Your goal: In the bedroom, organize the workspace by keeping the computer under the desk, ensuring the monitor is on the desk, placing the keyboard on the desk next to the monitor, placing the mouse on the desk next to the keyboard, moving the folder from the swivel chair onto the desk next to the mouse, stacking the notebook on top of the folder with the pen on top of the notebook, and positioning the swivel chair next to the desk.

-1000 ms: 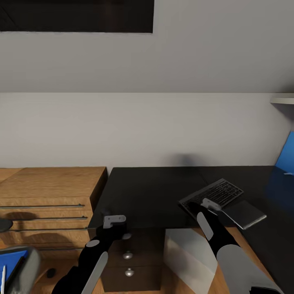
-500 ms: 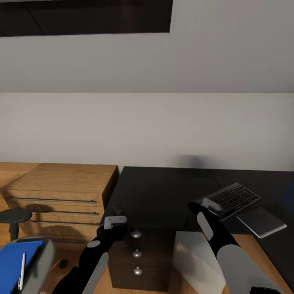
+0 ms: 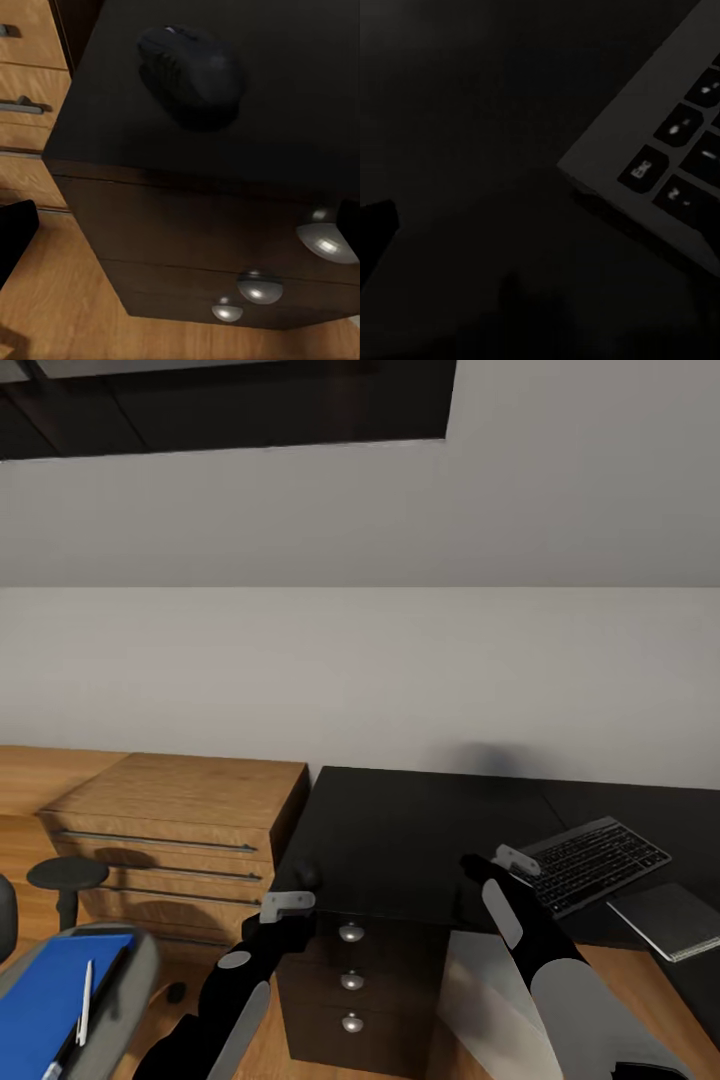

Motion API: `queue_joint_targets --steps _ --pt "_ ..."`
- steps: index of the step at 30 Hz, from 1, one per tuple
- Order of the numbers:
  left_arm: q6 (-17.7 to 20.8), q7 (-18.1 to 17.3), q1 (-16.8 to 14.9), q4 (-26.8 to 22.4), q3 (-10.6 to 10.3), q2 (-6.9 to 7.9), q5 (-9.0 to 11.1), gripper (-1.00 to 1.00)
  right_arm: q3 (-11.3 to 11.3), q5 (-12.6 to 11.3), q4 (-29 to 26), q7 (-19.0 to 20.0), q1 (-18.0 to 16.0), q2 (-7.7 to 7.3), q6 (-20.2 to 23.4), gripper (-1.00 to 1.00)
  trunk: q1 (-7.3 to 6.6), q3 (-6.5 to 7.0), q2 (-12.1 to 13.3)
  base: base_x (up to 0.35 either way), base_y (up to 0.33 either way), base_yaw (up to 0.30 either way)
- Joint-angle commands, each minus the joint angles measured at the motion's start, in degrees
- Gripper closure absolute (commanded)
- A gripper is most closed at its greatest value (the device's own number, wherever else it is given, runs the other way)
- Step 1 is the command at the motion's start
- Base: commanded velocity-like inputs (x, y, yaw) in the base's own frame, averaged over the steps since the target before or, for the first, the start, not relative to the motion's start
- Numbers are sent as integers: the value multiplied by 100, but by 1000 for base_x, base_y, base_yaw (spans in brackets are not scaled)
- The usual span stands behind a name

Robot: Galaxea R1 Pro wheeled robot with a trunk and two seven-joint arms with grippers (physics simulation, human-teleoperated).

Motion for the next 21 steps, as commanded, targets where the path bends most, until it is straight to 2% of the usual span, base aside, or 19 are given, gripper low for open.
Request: queue_joint_targets --steps 1,9,15,16,17,21 --pt "14 53 -4 -6 -15 2 59 -100 -12 -62 -12 -22 -1 4 21 -100 0 -7 -3 0 0 37" --pt "20 51 -8 2 -100 2 59 -100 -12 -27 -88 -24 30 1 -7 -100 0 -7 -3 0 0 6" --pt "16 58 -4 3 -132 2 59 -100 -12 20 -369 -29 121 -4 -13 -100 -132 101 237 0 0 0" --pt "15 59 -5 3 -134 2 61 -100 -12 61 -484 -33 186 -4 -13 -100 -154 119 277 0 0 0" --pt "13 63 -5 4 -141 2 63 -100 -12 223 -758 -45 355 -5 -14 -100 -176 137 318 0 0 0" --pt "12 63 -8 9 -145 2 62 -100 -12 336 -893 -53 423 -5 -14 -100 -264 209 478 0 0 0"
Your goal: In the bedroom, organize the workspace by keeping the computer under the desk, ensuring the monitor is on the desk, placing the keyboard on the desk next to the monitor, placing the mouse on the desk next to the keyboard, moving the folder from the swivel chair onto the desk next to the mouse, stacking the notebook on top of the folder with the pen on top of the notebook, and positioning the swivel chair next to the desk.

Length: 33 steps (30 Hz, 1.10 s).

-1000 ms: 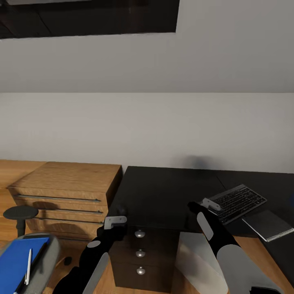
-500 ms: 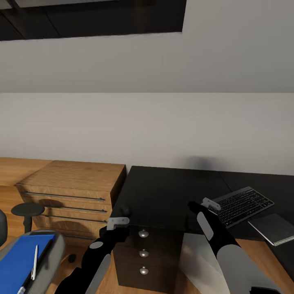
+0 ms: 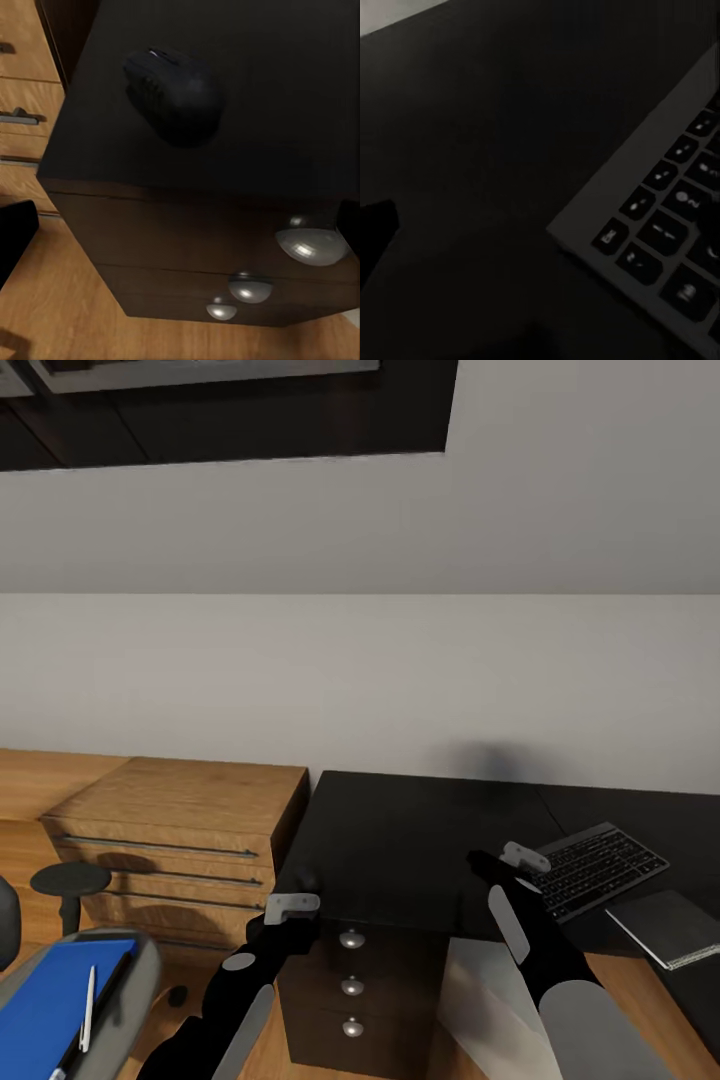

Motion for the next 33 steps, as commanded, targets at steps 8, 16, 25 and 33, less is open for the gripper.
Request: queue_joint_targets --steps 8,16,25,33 --pt "15 57 -4 8 -11 2 59 -100 -18 45 -95 -28 42 -11 22 -100 -176 138 319 0 0 0" --pt "14 57 -4 38 -12 2 58 -100 -42 59 -108 -35 48 -55 30 -100 -352 281 639 0 0 0" --pt "14 52 -3 117 -40 2 58 -100 -44 60 -100 -43 49 -65 60 -100 -396 317 720 0 0 0" --pt "14 45 -3 140 -54 2 58 -100 -58 51 -75 -51 49 -152 159 -100 -396 317 720 0 0 0"
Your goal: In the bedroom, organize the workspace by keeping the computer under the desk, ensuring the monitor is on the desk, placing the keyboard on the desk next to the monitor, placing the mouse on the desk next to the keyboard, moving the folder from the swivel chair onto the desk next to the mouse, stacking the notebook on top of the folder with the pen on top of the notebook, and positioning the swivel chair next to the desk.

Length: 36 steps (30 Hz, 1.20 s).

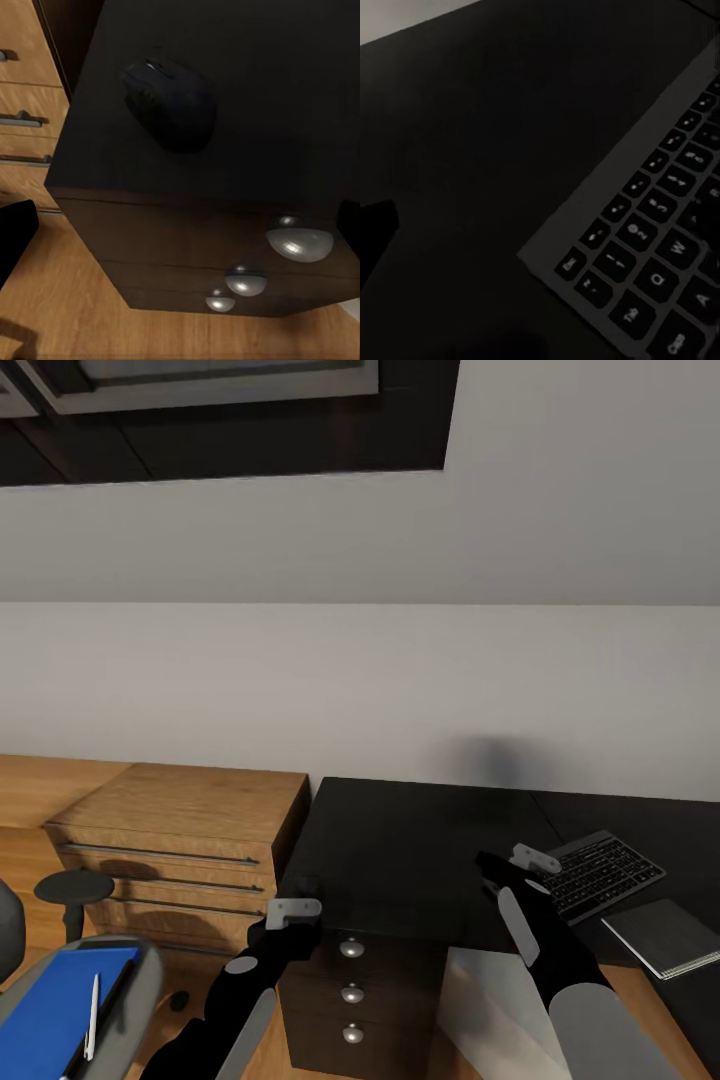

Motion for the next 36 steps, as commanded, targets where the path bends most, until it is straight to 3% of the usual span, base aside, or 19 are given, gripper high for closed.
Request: queue_joint_targets --steps 1,8,28,36 --pt "11 56 -6 -3 -73 2 56 -100 -9 -61 -3 -29 -3 -84 215 -100 0 -7 -4 19 -79 0" --pt "5 81 -4 5 -359 15 64 -100 3 -64 -19 -19 -3 -200 328 -100 0 -7 -4 89 -190 0" --pt "3 74 -4 16 -421 14 60 -100 23 -50 -41 18 -3 -207 270 -100 0 -7 -4 71 -79 0" --pt "17 61 -6 -53 -431 2 70 -100 -3 -38 185 -59 -9 -220 279 -100 0 -7 -4 24 -26 0"
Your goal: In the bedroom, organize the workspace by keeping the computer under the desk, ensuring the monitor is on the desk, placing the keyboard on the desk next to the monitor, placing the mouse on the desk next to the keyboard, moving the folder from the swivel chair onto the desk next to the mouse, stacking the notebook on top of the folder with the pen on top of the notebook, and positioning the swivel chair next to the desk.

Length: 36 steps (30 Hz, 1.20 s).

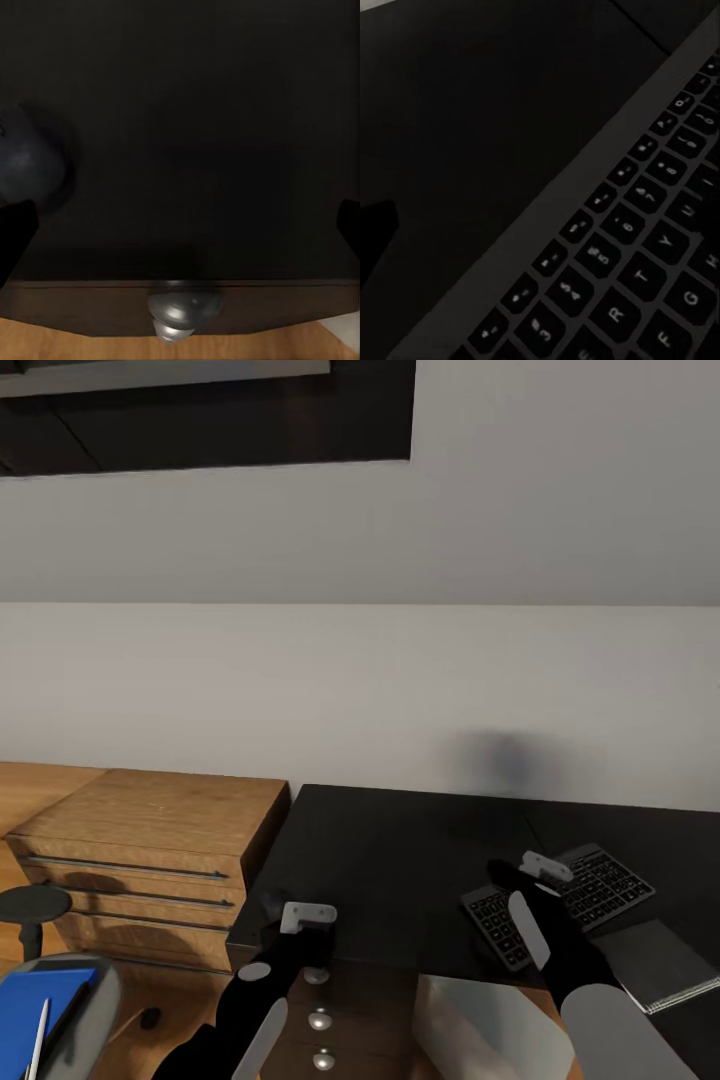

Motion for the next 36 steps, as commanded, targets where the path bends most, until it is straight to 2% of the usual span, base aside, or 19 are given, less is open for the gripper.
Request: queue_joint_targets --steps 1,14,24,36 --pt "16 53 -6 -25 -10 1 62 -100 8 -47 18 -51 -3 -3 22 -100 0 -7 -4 5 -5 0" --pt "21 50 -5 -126 -10 10 69 -100 26 -50 -104 -132 -5 -29 -22 -100 0 -7 -4 1 -1 0" --pt "21 50 -3 -131 -10 11 69 -100 18 -71 -396 -153 -5 -18 -26 -100 0 -7 -4 0 0 0" --pt "37 42 -2 -114 -8 18 78 -100 19 -99 -446 -161 -5 12 -17 -100 0 -7 -4 23 0 -166"
